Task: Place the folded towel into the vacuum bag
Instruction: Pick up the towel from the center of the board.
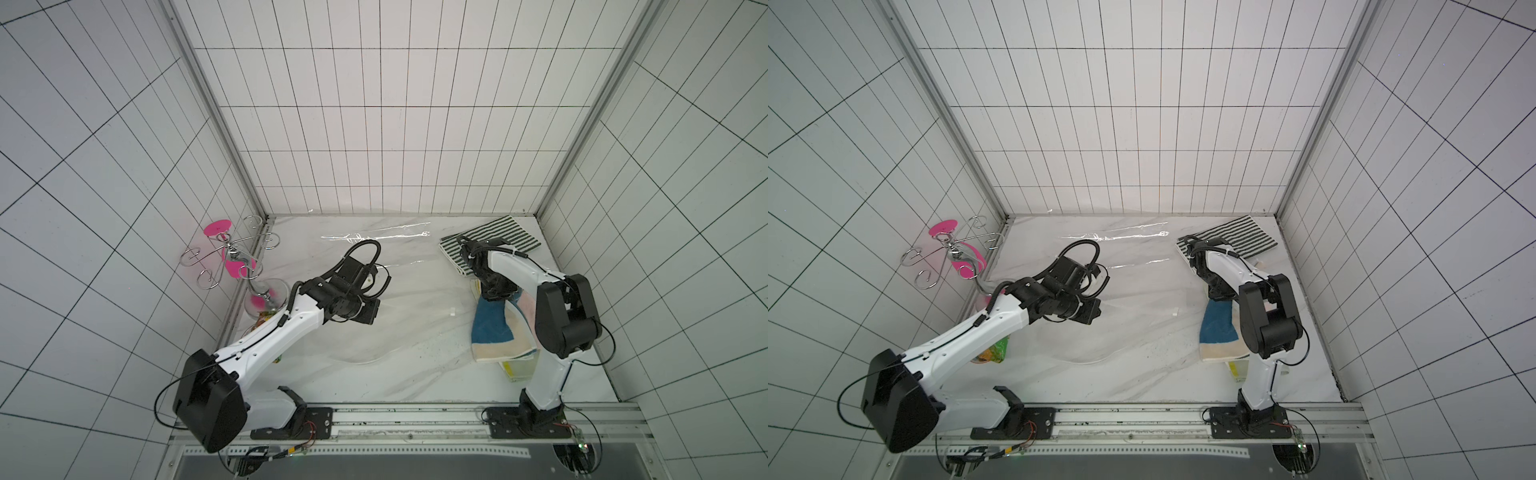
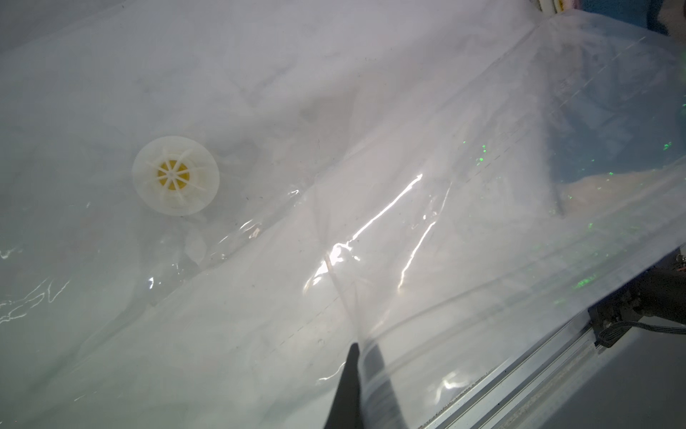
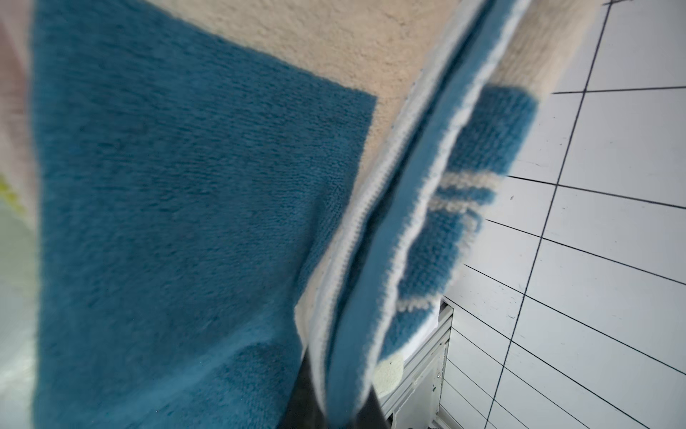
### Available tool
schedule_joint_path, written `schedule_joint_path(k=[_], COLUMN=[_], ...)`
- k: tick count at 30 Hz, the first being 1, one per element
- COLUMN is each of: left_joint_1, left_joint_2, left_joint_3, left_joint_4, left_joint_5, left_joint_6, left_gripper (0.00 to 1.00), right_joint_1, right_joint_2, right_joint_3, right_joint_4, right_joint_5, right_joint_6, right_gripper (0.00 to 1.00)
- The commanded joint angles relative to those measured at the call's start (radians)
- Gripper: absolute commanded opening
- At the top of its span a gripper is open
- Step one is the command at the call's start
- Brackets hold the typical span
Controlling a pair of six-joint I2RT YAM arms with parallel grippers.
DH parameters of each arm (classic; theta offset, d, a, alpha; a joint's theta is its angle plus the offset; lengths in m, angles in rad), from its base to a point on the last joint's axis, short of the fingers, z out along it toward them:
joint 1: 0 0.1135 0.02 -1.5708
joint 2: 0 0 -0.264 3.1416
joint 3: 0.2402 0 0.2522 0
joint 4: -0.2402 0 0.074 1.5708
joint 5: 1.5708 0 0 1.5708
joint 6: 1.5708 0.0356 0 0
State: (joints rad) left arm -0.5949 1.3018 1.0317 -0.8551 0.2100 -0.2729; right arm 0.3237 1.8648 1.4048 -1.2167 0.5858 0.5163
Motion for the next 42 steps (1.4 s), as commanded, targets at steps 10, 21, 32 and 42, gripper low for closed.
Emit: schedule_joint_path(k=[10,21,32,42], left_joint_1=[0.007,0.006,0.006,0.006], left_joint_2=[-0.004,0.004,0.013,0.027], left_joint_3=[-0.014,-0.004,0.015,0.050], left_joint_4=[0.037,0.031,0.016,-0.007], left_joint_5=[-0.006,-0.015,-0.024,-0.038], left_joint_6=[-0.005,-0.002,-0.003,-0.001], left_gripper=[0.05,0.05,0.05,0.05], right_joint_1=[-0.002,0.004,0.005,-0.057], right_joint_2=[-0.009,0.014,-0.109,-0.142], right_joint_3=[-0.073,-0.137,-0.178,-0.193], right_joint_4=[0.196,0.250,0.236,0.217], right_joint_5=[-0.382,-0.438,-0.407,-0.387], right_joint_6=[0.018,0.032,-0.001,-0.072], right_gripper=[0.46,0.85,0.61,0.24])
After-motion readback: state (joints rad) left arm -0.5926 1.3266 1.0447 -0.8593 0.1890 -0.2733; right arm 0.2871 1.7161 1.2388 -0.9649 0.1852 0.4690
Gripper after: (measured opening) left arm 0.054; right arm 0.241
